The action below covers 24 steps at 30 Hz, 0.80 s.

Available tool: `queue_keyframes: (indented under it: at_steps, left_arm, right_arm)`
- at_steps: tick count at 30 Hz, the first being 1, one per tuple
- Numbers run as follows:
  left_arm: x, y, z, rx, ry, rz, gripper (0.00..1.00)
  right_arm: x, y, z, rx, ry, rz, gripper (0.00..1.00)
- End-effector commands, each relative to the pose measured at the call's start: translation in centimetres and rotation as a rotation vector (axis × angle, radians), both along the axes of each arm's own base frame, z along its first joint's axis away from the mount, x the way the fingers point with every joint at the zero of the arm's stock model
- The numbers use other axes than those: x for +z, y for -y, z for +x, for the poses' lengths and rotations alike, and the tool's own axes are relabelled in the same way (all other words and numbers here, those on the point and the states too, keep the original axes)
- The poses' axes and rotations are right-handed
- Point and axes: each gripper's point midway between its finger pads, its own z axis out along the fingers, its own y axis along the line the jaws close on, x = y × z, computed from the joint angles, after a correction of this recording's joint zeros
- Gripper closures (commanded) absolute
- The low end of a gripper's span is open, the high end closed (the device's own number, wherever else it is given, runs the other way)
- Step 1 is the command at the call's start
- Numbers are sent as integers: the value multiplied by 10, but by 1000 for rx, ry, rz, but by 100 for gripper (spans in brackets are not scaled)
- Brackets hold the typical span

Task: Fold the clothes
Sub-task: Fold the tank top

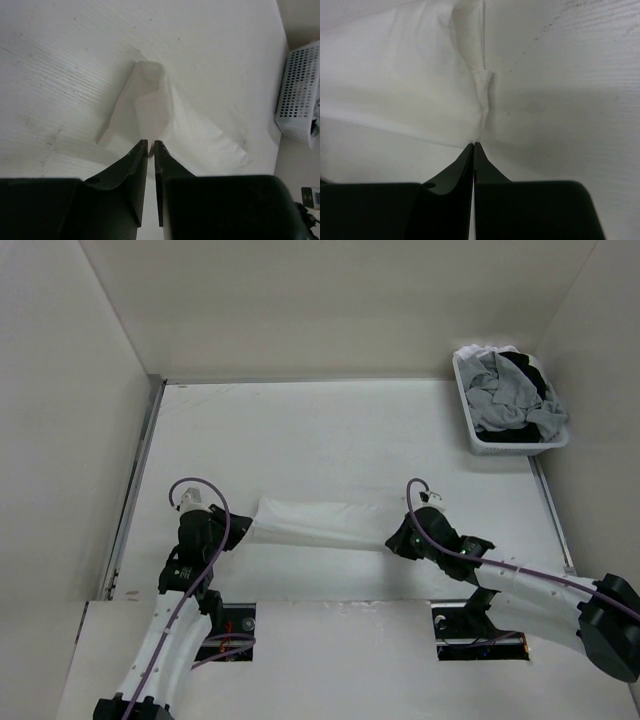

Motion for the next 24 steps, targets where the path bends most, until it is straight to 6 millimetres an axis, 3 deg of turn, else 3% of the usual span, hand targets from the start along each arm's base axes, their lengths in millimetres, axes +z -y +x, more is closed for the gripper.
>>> queue_keyframes:
  at_steps: [1,6,10,13,15,17,20,24]
  left_arm:
    - [-24,-5,-10,25,-107,20,86]
    - [-21,-12,-9,60,-100,17,69]
    - [-2,-13,-2,70,-35,16,73]
    - [25,4,16,11,42,3,76]
    - [39,26,30,-47,80,-9,76]
    - [46,51,41,-99,98,-18,77]
    - [45,83,56,-152,114,-2,77]
    - [20,85,76,-132,83,7,77]
  right_arm:
    - [-11,6,-6,-43,-43,-21,94]
    - [2,4,-3,-37,-7,-2,70]
    - [29,-3,10,-5,71,16,65]
    - [53,-21,27,51,155,35,81]
    - [66,-34,42,82,205,43,91]
    - [72,-40,58,80,242,52,94]
    - [72,-47,83,67,263,73,95]
    - [51,-44,111,33,230,66,95]
